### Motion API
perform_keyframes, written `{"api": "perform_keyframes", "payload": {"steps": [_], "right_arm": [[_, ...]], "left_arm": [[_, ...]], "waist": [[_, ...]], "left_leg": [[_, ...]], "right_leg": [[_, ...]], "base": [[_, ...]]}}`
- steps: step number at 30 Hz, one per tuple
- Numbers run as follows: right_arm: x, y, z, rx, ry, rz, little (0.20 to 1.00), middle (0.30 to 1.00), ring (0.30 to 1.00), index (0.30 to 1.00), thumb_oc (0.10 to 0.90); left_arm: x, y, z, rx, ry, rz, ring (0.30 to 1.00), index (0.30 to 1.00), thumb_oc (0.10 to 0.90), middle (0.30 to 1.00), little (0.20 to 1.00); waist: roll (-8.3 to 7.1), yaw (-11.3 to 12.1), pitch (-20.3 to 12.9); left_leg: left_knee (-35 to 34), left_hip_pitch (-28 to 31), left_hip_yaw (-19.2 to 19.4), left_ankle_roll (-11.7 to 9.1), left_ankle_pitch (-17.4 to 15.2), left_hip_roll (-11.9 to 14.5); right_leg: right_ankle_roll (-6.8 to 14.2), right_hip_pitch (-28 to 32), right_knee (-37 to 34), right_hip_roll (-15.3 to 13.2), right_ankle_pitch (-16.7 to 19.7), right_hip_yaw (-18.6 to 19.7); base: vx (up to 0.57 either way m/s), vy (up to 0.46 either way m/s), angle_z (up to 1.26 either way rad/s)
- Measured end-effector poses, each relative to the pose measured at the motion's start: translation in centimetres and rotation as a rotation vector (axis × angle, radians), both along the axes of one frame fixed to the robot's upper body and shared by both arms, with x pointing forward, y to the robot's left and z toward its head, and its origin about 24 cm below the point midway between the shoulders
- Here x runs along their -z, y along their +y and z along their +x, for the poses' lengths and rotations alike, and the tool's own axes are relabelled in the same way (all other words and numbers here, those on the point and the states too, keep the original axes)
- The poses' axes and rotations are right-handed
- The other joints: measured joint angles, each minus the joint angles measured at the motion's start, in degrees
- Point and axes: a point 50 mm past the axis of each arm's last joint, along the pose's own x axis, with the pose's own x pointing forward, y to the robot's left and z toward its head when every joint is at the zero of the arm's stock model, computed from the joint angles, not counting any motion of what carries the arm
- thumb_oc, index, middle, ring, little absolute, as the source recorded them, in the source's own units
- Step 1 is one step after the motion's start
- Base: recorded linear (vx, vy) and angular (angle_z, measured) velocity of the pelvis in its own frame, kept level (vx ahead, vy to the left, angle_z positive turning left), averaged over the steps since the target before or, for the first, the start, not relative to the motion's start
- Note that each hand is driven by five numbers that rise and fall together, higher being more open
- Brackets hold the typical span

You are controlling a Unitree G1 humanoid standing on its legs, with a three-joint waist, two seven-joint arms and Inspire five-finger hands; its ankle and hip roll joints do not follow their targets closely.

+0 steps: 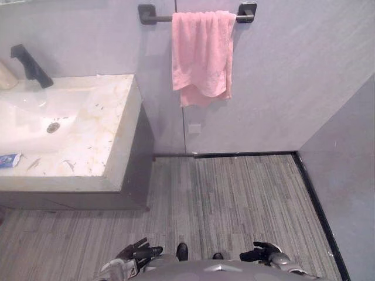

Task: Organize the bathroom.

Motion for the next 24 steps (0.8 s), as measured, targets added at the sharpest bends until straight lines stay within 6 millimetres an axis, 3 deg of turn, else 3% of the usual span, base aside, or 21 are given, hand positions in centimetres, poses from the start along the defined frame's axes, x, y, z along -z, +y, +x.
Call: {"api": "perform_keyframes", "payload": {"steps": [24], "right_arm": [[-0.07, -0.08, 0.21, 0.001, -0.009, -0.002, 0.900, 0.900, 0.900, 0.900, 0.800]], "left_arm": [[-0.03, 0.04, 0.26, -0.004, 0.001, 0.011, 0.900, 0.900, 0.800, 0.900, 0.900]], "waist": [[0.10, -0.04, 1.17]], "left_leg": [[0.00, 0.64, 0.37, -0.08, -0.14, -0.02]], "right_leg": [[-0.08, 0.37, 0.23, -0.07, 0.10, 0.34]], "base": [[0.01, 0.007, -0.01]]}}
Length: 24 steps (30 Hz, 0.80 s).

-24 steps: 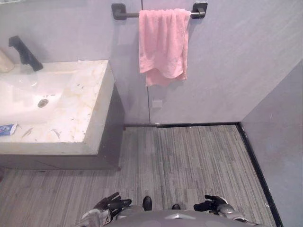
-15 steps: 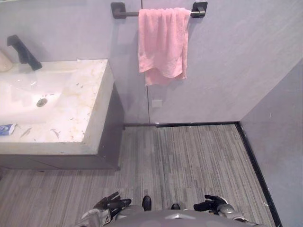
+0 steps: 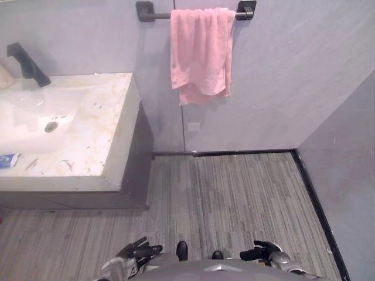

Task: Organize the bathroom.

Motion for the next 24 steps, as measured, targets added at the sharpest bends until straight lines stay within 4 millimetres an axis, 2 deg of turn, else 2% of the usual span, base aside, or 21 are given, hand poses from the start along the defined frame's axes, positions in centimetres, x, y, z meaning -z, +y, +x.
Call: {"api": "perform_keyframes", "payload": {"steps": [8, 14, 16, 17, 18, 19, 20, 21, 22, 23, 24], "right_arm": [[-0.2, -0.4, 0.4, 0.016, -0.019, -0.007, 0.900, 0.900, 0.900, 0.900, 0.800], [-0.9, -1.2, 2.2, 0.023, -0.086, -0.026, 0.900, 0.900, 0.900, 0.900, 0.800], [-1.2, -1.6, 2.8, 0.022, -0.107, -0.036, 0.900, 0.900, 0.900, 0.900, 0.800], [-1.2, -1.6, 2.8, 0.022, -0.107, -0.036, 0.900, 0.900, 0.900, 0.900, 0.800], [-1.6, -2.0, 3.6, 0.039, -0.149, -0.041, 0.900, 0.900, 0.900, 0.900, 0.800], [-2.0, -2.1, 4.4, 0.044, -0.184, -0.046, 0.900, 0.900, 0.900, 0.900, 0.800], [-2.4, -2.3, 5.4, 0.043, -0.236, -0.049, 0.900, 0.900, 0.900, 0.900, 0.800], [-2.4, -2.3, 5.4, 0.043, -0.236, -0.049, 0.900, 0.900, 0.900, 0.900, 0.800], [-3.1, -3.1, 6.1, 0.046, -0.289, -0.060, 0.900, 0.900, 0.900, 0.900, 0.800], [-3.1, -3.1, 6.1, 0.046, -0.289, -0.060, 0.900, 0.900, 0.900, 0.900, 0.800], [-3.3, -4.5, 5.3, 0.050, -0.262, -0.098, 0.900, 0.900, 0.900, 0.900, 0.800]], "left_arm": [[-0.1, 0.0, 0.4, 0.004, -0.007, -0.001, 0.900, 0.900, 0.800, 0.900, 0.900], [-0.3, -0.1, 1.8, 0.019, -0.039, -0.007, 0.900, 0.900, 0.800, 0.900, 0.900], [-0.4, -0.2, 2.4, 0.024, -0.044, -0.011, 0.900, 0.900, 0.800, 0.900, 0.900], [-0.4, -0.2, 2.4, 0.024, -0.044, -0.011, 0.900, 0.900, 0.800, 0.900, 0.900], [-0.5, -0.3, 2.9, 0.036, -0.046, -0.016, 0.900, 0.900, 0.800, 0.900, 0.900], [-0.6, -0.1, 3.0, 0.048, -0.046, -0.008, 0.900, 0.900, 0.800, 0.900, 0.900], [-0.8, 0.1, 3.4, 0.051, -0.056, -0.009, 0.900, 0.900, 0.800, 0.900, 0.900], [-0.8, 0.1, 3.4, 0.051, -0.056, -0.009, 0.900, 0.900, 0.800, 0.900, 0.900], [-1.0, 0.1, 4.2, 0.065, -0.073, -0.007, 0.900, 0.900, 0.800, 0.900, 0.900], [-1.0, 0.1, 4.2, 0.065, -0.073, -0.007, 0.900, 0.900, 0.800, 0.900, 0.900], [-1.1, -0.6, 5.1, 0.121, -0.085, -0.004, 0.900, 0.900, 0.800, 0.900, 0.900]], "waist": [[0.47, -0.05, 1.04], [1.42, -0.05, 4.59], [1.74, -0.07, 5.64], [1.74, -0.07, 5.64], [2.35, -0.13, 6.57], [2.22, -0.96, 7.01], [1.35, -1.13, 8.14], [1.35, -1.13, 8.14], [0.71, -1.63, 9.59], [0.71, -1.63, 9.59], [2.91, -2.50, 10.98]], "left_leg": [[0.01, 0.22, 0.85, 0.23, -0.16, -0.07], [0.04, 0.71, 1.66, 1.06, -0.48, -0.81], [0.51, 0.57, 2.04, 1.97, -0.62, -1.36], [0.51, 0.57, 2.04, 1.97, -0.62, -1.36], [1.13, 0.32, 2.21, 2.91, -0.61, -1.29], [2.03, -0.08, 2.22, 4.26, -1.28, -2.05], [5.57, -1.23, 2.93, 5.74, -3.13, -4.07], [5.57, -1.23, 2.93, 5.74, -3.13, -4.07], [11.56, -2.70, 3.27, 6.18, -6.75, -5.54], [11.56, -2.70, 3.27, 6.18, -6.75, -5.54], [14.96, -3.11, 2.83, 7.33, -9.06, -5.33]], "right_leg": [[0.15, -1.19, 2.10, -0.18, -0.57, 1.14], [0.71, -4.90, 10.43, -1.38, -4.27, 1.92], [1.84, -7.01, 15.02, -2.09, -5.45, 2.18], [1.84, -7.01, 15.02, -2.09, -5.45, 2.18], [2.42, -10.33, 22.37, -2.59, -6.33, 1.87], [2.49, -14.41, 30.39, -3.47, -6.25, 1.69], [2.79, -18.86, 40.29, -5.33, -5.85, 1.55], [2.79, -18.86, 40.29, -5.33, -5.85, 1.55], [4.21, -24.78, 52.18, -7.85, -2.55, 2.32], [4.21, -24.78, 52.18, -7.85, -2.55, 2.32], [1.55, -28.66, 56.40, -8.61, -1.07, 3.41]], "base": [[0.04, 0.055, -0.07], [0.01, 0.091, -0.06], [-0.02, 0.067, -0.07], [-0.01, 0.076, -0.08], [-0.01, 0.161, 0.01], [0.03, 0.198, -0.05], [0.03, 0.134, 0.00], [0.13, 0.013, -0.06], [0.09, -0.024, 0.00], [0.22, -0.105, 0.12], [0.34, -0.216, 0.17]]}}
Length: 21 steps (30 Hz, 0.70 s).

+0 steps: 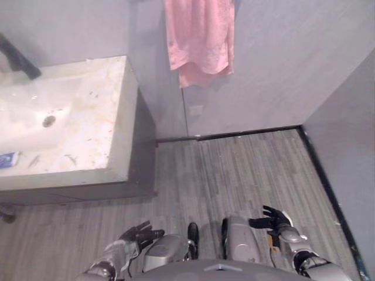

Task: Organize the bathroom.

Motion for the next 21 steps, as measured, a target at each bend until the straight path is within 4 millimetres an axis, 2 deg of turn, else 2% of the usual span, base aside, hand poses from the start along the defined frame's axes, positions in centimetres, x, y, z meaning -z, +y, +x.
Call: {"api": "perform_keyframes", "payload": {"steps": [1, 2, 3, 4, 5, 6, 7, 8, 9, 10, 11, 13, 14, 15, 17, 19, 21], "right_arm": [[0.3, 0.1, -0.7, 0.008, 0.029, 0.006, 0.900, 0.900, 0.900, 0.900, 0.800], [0.8, 0.5, -1.7, 0.016, 0.055, 0.023, 0.900, 0.900, 0.900, 0.900, 0.800], [1.3, 0.9, -2.6, 0.017, 0.076, 0.042, 0.900, 0.900, 0.900, 0.900, 0.800], [2.1, 2.1, -3.9, 0.022, 0.131, 0.086, 0.900, 0.900, 0.900, 0.900, 0.800], [2.1, 2.1, -3.9, 0.022, 0.131, 0.086, 0.900, 0.900, 0.900, 0.900, 0.800], [3.1, 3.3, -6.3, 0.055, 0.231, 0.130, 0.900, 0.900, 0.900, 0.900, 0.800], [3.7, 4.2, -8.2, 0.079, 0.287, 0.165, 0.900, 0.900, 0.900, 0.900, 0.800], [4.1, 5.0, -9.6, 0.093, 0.328, 0.193, 0.900, 0.900, 0.900, 0.900, 0.800], [4.5, 5.9, -10.9, 0.101, 0.378, 0.219, 0.900, 0.900, 0.900, 0.900, 0.800], [4.6, 6.3, -11.8, 0.096, 0.410, 0.236, 0.900, 0.900, 0.900, 0.900, 0.800], [4.7, 6.5, -12.1, 0.082, 0.428, 0.252, 0.900, 0.900, 0.900, 0.900, 0.800], [4.6, 6.3, -10.9, 0.059, 0.396, 0.240, 0.900, 0.900, 0.900, 0.900, 0.800], [4.3, 5.5, -10.2, 0.039, 0.376, 0.213, 0.900, 0.900, 0.900, 0.900, 0.800], [3.9, 4.5, -8.7, 0.010, 0.333, 0.174, 0.900, 0.900, 0.900, 0.900, 0.800], [3.2, 3.3, -6.5, -0.015, 0.261, 0.118, 0.900, 0.900, 0.900, 0.900, 0.800], [2.3, 2.2, -4.4, -0.039, 0.192, 0.061, 0.900, 0.900, 0.900, 0.900, 0.800], [1.6, 1.2, -3.0, -0.008, 0.129, 0.037, 0.900, 0.900, 0.900, 0.900, 0.800]], "left_arm": [[0.0, 0.2, -0.2, 0.002, 0.013, 0.006, 0.900, 0.900, 0.800, 0.900, 0.900], [0.0, 0.5, -0.4, -0.009, 0.019, 0.020, 0.900, 0.900, 0.800, 0.900, 0.900], [0.0, 1.0, -0.4, -0.040, 0.020, 0.032, 0.900, 0.900, 0.800, 0.900, 0.900], [0.0, 1.6, -0.8, -0.057, 0.035, 0.052, 0.900, 0.900, 0.800, 0.900, 0.900], [0.0, 1.6, -0.8, -0.057, 0.035, 0.052, 0.900, 0.900, 0.800, 0.900, 0.900], [0.2, 1.8, -1.6, -0.070, 0.056, 0.058, 0.900, 0.900, 0.800, 0.900, 0.900], [0.4, 1.9, -2.6, -0.105, 0.071, 0.050, 0.900, 0.900, 0.800, 0.900, 0.900], [0.6, 2.1, -3.7, -0.125, 0.082, 0.050, 0.900, 0.900, 0.800, 0.900, 0.900], [0.8, 2.3, -4.7, -0.157, 0.105, 0.050, 0.900, 0.900, 0.800, 0.900, 0.900], [0.9, 2.2, -5.4, -0.165, 0.129, 0.047, 0.900, 0.900, 0.800, 0.900, 0.900], [1.2, 2.0, -6.8, -0.168, 0.166, 0.044, 0.900, 0.900, 0.800, 0.900, 0.900], [1.4, 2.0, -7.4, -0.169, 0.193, 0.045, 0.900, 0.900, 0.800, 0.900, 0.900], [1.5, 1.9, -7.8, -0.164, 0.210, 0.048, 0.900, 0.900, 0.800, 0.900, 0.900], [1.5, 1.5, -7.8, -0.165, 0.210, 0.044, 0.900, 0.900, 0.800, 0.900, 0.900], [1.6, 1.6, -8.0, -0.170, 0.221, 0.045, 0.900, 0.900, 0.800, 0.900, 0.900], [1.6, 1.6, -8.1, -0.172, 0.215, 0.051, 0.900, 0.900, 0.800, 0.900, 0.900], [1.6, 1.8, -9.0, -0.187, 0.225, 0.051, 0.900, 0.900, 0.800, 0.900, 0.900]], "waist": [[0.57, -1.14, 0.00], [0.07, -1.92, 0.23], [-0.71, -2.47, 0.53], [-2.78, -3.65, 2.23], [-2.78, -3.65, 2.23], [-4.15, -3.68, 3.37], [-4.68, -3.37, 3.44], [-5.16, -2.73, 3.33], [-5.57, -2.14, 3.22], [-5.11, -2.24, 2.76], [-5.42, -2.14, 0.83], [-4.55, -2.45, 0.66], [-4.06, -3.15, -0.15], [-2.92, -3.15, -0.44], [-2.43, -3.38, -1.56], [-2.29, -3.34, -3.27], [-2.19, -2.80, -5.32]], "left_leg": [[-0.45, -0.11, -0.15, -0.16, -0.06, -0.36], [-0.52, -0.55, -0.19, -0.81, 0.20, -1.03], [0.28, -1.78, -0.13, -1.06, 0.09, -2.01], [1.32, -1.80, -0.57, -0.83, -0.80, -3.62], [1.32, -1.80, -0.57, -0.83, -0.80, -3.62], [2.59, -1.14, -0.71, -1.08, -2.13, -3.86], [4.23, -0.82, -1.04, -1.93, -3.88, -3.48], [5.59, -0.55, -1.09, -3.05, -5.29, -3.12], [6.51, 0.69, -1.74, -3.49, -7.07, -2.70], [6.73, 1.46, -2.09, -3.08, -7.96, -2.21], [5.47, 2.63, -2.81, -4.45, -8.20, -1.42], [3.43, 4.73, -3.42, -5.69, -7.96, 0.56], [3.60, 4.75, -3.41, -7.17, -8.13, 1.74], [4.39, 4.46, -2.71, -8.69, -7.45, 3.24], [3.75, 5.21, -2.44, -12.18, -5.10, 4.57], [3.67, 5.21, -2.22, -13.53, -1.68, 5.63], [3.78, 6.12, -2.03, -14.41, 1.25, 8.06]], "right_leg": [[0.53, -1.25, -7.82, -0.69, -1.27, 0.15], [2.07, -1.06, -20.04, -1.54, -0.99, 0.06], [4.47, 0.15, -37.29, -2.56, 0.46, 0.17], [6.39, 2.84, -56.34, -5.00, 2.06, -0.26], [6.39, 2.84, -56.34, -5.00, 2.06, -0.26], [6.17, 2.16, -57.52, -6.04, 4.12, -0.87], [5.85, 2.84, -56.88, -6.52, 5.19, -2.15], [5.44, 3.39, -54.49, -6.70, 5.47, -3.19], [5.06, 3.79, -47.87, -7.06, 5.54, -3.68], [4.42, 4.50, -45.19, -7.02, 6.13, -3.54], [4.55, 6.50, -44.70, -6.59, 7.05, -3.49], [4.53, 8.43, -45.89, -4.91, 10.57, -4.02], [2.74, 8.95, -45.21, -3.95, 12.28, -3.67], [1.23, 8.73, -43.42, -2.92, 11.04, -4.30], [0.08, 8.83, -41.22, -2.17, 7.94, -4.90], [-0.79, 10.03, -41.69, -1.41, 5.82, -6.03], [-2.82, 13.06, -43.86, 0.83, 4.49, -7.86]], "base": [[0.46, -0.288, 0.10], [0.40, -0.254, -0.03], [0.30, -0.226, 0.18], [0.19, -0.154, 0.24], [0.32, -0.271, 0.35], [0.46, -0.366, 0.19], [0.57, -0.454, 0.17], [0.38, -0.311, 0.04], [0.25, -0.198, 0.04], [0.24, -0.197, 0.02], [0.33, -0.317, 0.01], [0.22, -0.234, 0.12], [0.14, -0.159, 0.26], [0.19, -0.212, 0.17], [0.20, -0.208, 0.09], [0.21, -0.223, 0.22], [0.21, -0.241, 0.11]]}}
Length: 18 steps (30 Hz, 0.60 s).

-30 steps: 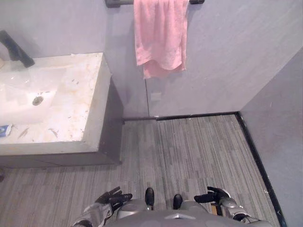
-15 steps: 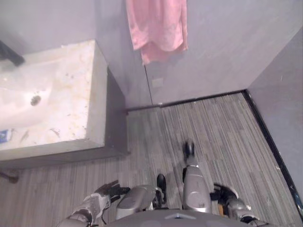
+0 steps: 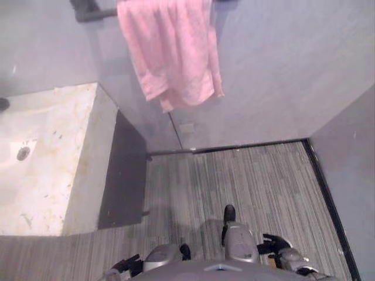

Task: Organize the bathroom.

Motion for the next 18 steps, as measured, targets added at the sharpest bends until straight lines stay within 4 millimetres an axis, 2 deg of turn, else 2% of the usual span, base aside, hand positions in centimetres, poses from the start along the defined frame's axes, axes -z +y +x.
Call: {"api": "perform_keyframes", "payload": {"steps": [1, 3, 5, 6, 7, 8, 9, 10, 11, 12, 14, 15, 16, 18], "right_arm": [[-0.1, 0.1, 0.4, -0.006, -0.019, 0.001, 0.900, 0.900, 0.900, 0.900, 0.800], [-0.3, 0.3, 1.2, -0.011, -0.042, 0.007, 0.900, 0.900, 0.900, 0.900, 0.800], [-0.2, 1.0, 1.6, -0.010, -0.054, 0.028, 0.900, 0.900, 0.900, 0.900, 0.800], [0.0, 1.6, 1.4, -0.010, -0.045, 0.042, 0.900, 0.900, 0.900, 0.900, 0.800], [0.1, 1.9, 1.2, -0.009, -0.043, 0.052, 0.900, 0.900, 0.900, 0.900, 0.800], [0.3, 2.2, 1.0, -0.003, -0.042, 0.063, 0.900, 0.900, 0.900, 0.900, 0.800], [0.5, 2.5, 0.5, 0.011, -0.028, 0.077, 0.900, 0.900, 0.900, 0.900, 0.800], [0.6, 2.8, 0.4, 0.023, -0.026, 0.089, 0.900, 0.900, 0.900, 0.900, 0.800], [0.8, 2.8, 0.0, 0.035, -0.017, 0.093, 0.900, 0.900, 0.900, 0.900, 0.800], [0.8, 2.5, -0.2, 0.062, -0.013, 0.098, 0.900, 0.900, 0.900, 0.900, 0.800], [0.8, 2.3, -0.3, 0.069, -0.014, 0.096, 0.900, 0.900, 0.900, 0.900, 0.800], [0.6, 2.1, -0.2, 0.083, -0.030, 0.100, 0.900, 0.900, 0.900, 0.900, 0.800], [0.6, 2.0, 0.0, 0.080, -0.040, 0.100, 0.900, 0.900, 0.900, 0.900, 0.800], [0.5, 1.9, -0.3, 0.075, -0.041, 0.097, 0.900, 0.900, 0.900, 0.900, 0.800]], "left_arm": [[0.0, 0.2, -0.3, -0.004, 0.004, 0.007, 0.900, 0.900, 0.800, 0.900, 0.900], [-0.1, 0.5, -0.5, -0.011, 0.005, 0.016, 0.900, 0.900, 0.800, 0.900, 0.900], [-0.1, 0.9, -0.7, -0.027, 0.012, 0.027, 0.900, 0.900, 0.800, 0.900, 0.900], [-0.2, 1.4, -0.8, -0.039, 0.009, 0.038, 0.900, 0.900, 0.800, 0.900, 0.900], [-0.3, 1.5, -0.6, -0.038, 0.002, 0.045, 0.900, 0.900, 0.800, 0.900, 0.900], [-0.4, 1.7, -0.2, -0.029, -0.008, 0.055, 0.900, 0.900, 0.800, 0.900, 0.900], [-0.7, 2.7, 0.5, -0.015, -0.027, 0.084, 0.900, 0.900, 0.800, 0.900, 0.900], [-0.9, 3.1, 1.1, 0.011, -0.050, 0.100, 0.900, 0.900, 0.800, 0.900, 0.900], [-1.1, 3.2, 1.6, 0.025, -0.063, 0.109, 0.900, 0.900, 0.800, 0.900, 0.900], [-1.1, 2.9, 2.2, 0.030, -0.087, 0.101, 0.900, 0.900, 0.800, 0.900, 0.900], [-1.1, 2.6, 2.4, 0.036, -0.098, 0.091, 0.900, 0.900, 0.800, 0.900, 0.900], [-1.1, 2.3, 2.5, 0.044, -0.110, 0.079, 0.900, 0.900, 0.800, 0.900, 0.900], [-1.2, 2.2, 3.2, 0.049, -0.129, 0.079, 0.900, 0.900, 0.800, 0.900, 0.900], [-1.3, 2.4, 3.3, 0.054, -0.129, 0.092, 0.900, 0.900, 0.800, 0.900, 0.900]], "waist": [[-0.18, 0.32, -1.39], [-0.53, 0.84, -2.03], [-1.39, 0.79, -3.36], [-2.53, 1.52, -3.70], [-3.00, 1.92, -4.12], [-3.59, 1.90, -4.48], [-4.65, 2.47, -4.57], [-5.38, 3.18, -4.70], [-5.99, 3.09, -4.48], [-5.25, 3.62, -4.37], [-4.06, 3.53, -4.23], [-3.00, 3.52, -3.15], [-3.00, 3.40, -2.54], [-3.41, 2.70, -2.51]], "left_leg": [[0.57, -0.17, 0.00, -0.58, 0.65, 1.18], [2.18, -0.29, -0.17, -1.14, 1.69, 2.64], [6.14, -2.27, -1.19, -2.43, 3.22, 3.72], [9.83, -3.76, -1.05, -2.84, 5.57, 4.03], [12.52, -5.78, -0.25, -3.32, 7.75, 4.49], [16.57, -8.37, 0.80, -3.23, 10.22, 4.82], [21.10, -11.39, 2.46, -3.21, 12.01, 5.37], [21.14, -13.35, 3.76, -2.37, 9.60, 5.27], [17.72, -14.49, 4.79, -1.52, 7.81, 5.33], [8.14, -16.05, 7.29, -1.41, 7.01, 5.44], [-4.85, -16.01, 8.04, -1.67, 7.90, 5.19], [-10.47, -16.75, 5.91, -1.86, 10.25, 5.27], [-9.12, -17.33, 5.28, -1.84, 11.06, 5.31], [-8.05, -16.74, 5.74, -1.58, 11.78, 5.14]], "right_leg": [[-1.04, 0.44, -0.33, 1.17, -0.74, -0.60], [-2.44, 1.57, -0.50, 2.81, -1.72, -1.13], [-3.39, 3.01, -2.15, 3.98, -2.51, -2.07], [-4.58, 4.29, -3.17, 4.39, -2.55, -2.25], [-5.56, 4.70, -3.26, 4.73, -3.26, -2.43], [-5.92, 5.28, -4.02, 4.74, -3.45, -2.78], [-6.29, 6.01, -4.93, 4.34, -3.22, -3.38], [-6.54, 7.24, -6.35, 4.45, -3.17, -3.43], [-6.59, 8.09, -7.75, 4.58, -2.76, -3.86], [-6.28, 9.11, -9.19, 5.43, -2.56, -3.98], [-5.62, 10.15, -11.05, 7.05, -1.87, -3.76], [-6.31, 11.38, -11.97, 8.78, -1.44, -3.33], [-6.49, 11.83, -12.35, 9.17, -1.34, -3.44], [-6.63, 12.73, -12.89, 9.18, -1.27, -3.30]], "base": [[0.15, -0.194, -0.02], [0.18, -0.237, 0.00], [0.14, -0.217, 0.10], [0.12, -0.203, 0.07], [0.14, -0.214, 0.12], [0.08, -0.044, 0.22], [0.09, -0.033, 0.27], [0.12, 0.029, 0.25], [0.15, 0.080, 0.09], [0.15, 0.080, 0.01], [0.11, 0.029, -0.25], [0.08, 0.017, -0.39], [0.08, 0.034, -0.43], [0.05, 0.043, -0.25]]}}
